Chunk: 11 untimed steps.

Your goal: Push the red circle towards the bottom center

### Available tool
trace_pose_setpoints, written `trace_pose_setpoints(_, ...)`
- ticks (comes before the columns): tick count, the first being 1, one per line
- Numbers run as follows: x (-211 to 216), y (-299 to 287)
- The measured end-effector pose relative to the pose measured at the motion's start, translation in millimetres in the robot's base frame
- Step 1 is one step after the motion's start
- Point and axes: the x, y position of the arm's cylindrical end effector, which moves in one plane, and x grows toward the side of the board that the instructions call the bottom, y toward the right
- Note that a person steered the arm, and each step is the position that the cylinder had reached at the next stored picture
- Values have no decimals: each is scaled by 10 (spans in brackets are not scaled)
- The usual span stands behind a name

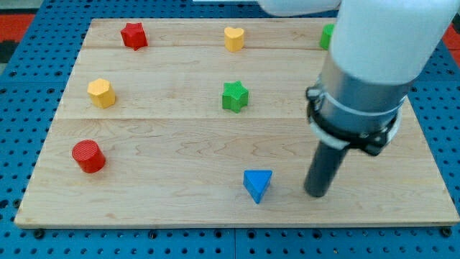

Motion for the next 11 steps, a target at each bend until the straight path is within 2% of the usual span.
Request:
trace_pose_setpoints(1,-72,-898)
trace_pose_setpoints(2,-298,-1155)
trace_pose_setpoints(3,-770,-978)
trace_pose_setpoints(4,-1263,-1594)
trace_pose_setpoints(5,-1468,-2418)
trace_pose_setpoints(6,-1379,-2968)
trace_pose_setpoints(8,-1333,-3339)
trace_pose_setpoints(9,-1216,-3246)
trace_pose_setpoints(10,-582,-3124)
trace_pose_setpoints(11,-80,-2427)
